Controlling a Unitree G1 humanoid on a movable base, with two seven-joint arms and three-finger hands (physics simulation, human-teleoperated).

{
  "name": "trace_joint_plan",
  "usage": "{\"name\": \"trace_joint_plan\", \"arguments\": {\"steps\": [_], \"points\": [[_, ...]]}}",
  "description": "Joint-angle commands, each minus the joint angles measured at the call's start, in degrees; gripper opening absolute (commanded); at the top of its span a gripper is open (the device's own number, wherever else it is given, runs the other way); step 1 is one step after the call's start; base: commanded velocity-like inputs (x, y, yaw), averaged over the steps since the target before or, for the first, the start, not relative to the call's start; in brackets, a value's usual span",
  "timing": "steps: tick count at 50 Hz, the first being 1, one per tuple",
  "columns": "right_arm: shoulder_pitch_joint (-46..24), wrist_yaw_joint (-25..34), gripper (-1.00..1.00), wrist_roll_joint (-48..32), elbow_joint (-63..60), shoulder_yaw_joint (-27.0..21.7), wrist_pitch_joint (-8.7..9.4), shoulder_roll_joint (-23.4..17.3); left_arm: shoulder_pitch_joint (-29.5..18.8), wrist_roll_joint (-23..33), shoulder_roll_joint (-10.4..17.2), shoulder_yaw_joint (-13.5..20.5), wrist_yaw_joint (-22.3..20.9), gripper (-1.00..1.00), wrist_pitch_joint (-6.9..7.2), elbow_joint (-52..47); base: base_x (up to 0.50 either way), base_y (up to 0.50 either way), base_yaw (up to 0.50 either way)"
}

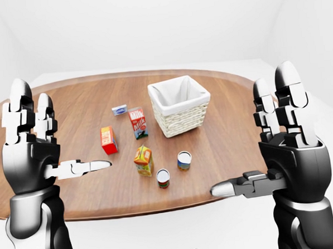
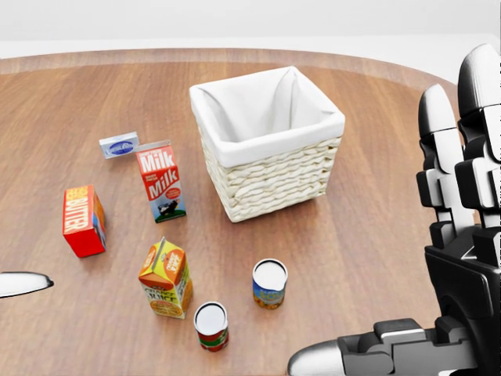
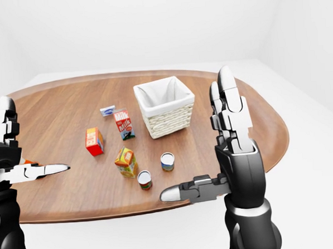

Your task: Pick up the orange juice, and put it in the basket.

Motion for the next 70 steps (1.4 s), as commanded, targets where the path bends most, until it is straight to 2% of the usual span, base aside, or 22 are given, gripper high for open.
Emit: {"name": "trace_joint_plan", "arguments": {"steps": [1, 18, 32, 44, 63, 70], "points": [[0.0, 0.1, 1.00, -1.0, -0.2, 1.0, 0.00, 0.0, -0.1, -0.6, 0.0, 0.3, 0.2, 1.00, 0.00, 0.1, 0.37, -0.35, 0.00], [0.7, 0.2, 1.00, -4.7, 1.7, 3.4, 0.00, -0.7, 0.1, -0.8, 0.1, 0.2, 0.3, 1.00, 0.00, 0.2, 0.43, -0.29, 0.00], [1.3, 1.2, 1.00, -8.8, 3.2, 4.7, 0.00, -0.7, 0.1, -0.8, 0.0, 0.1, 0.2, 1.00, 0.00, 0.1, 0.50, -0.07, 0.00], [1.7, 1.1, 1.00, -8.9, 3.4, 4.2, 0.00, -0.5, 0.1, -0.7, 0.0, 0.0, 0.2, 1.00, 0.00, 0.3, 0.36, 0.43, 0.00], [1.5, 1.3, 1.00, -9.2, 3.2, 5.2, 0.00, -0.5, 0.1, -0.8, 0.1, 0.1, 0.1, 1.00, 0.00, 0.2, 0.08, 0.51, 0.00], [1.3, 1.0, 1.00, -7.8, 2.7, 4.0, 0.00, -0.3, 0.2, -0.7, 0.0, 0.1, 0.1, 1.00, 0.00, 0.4, 0.00, 0.02, 0.00]]}}
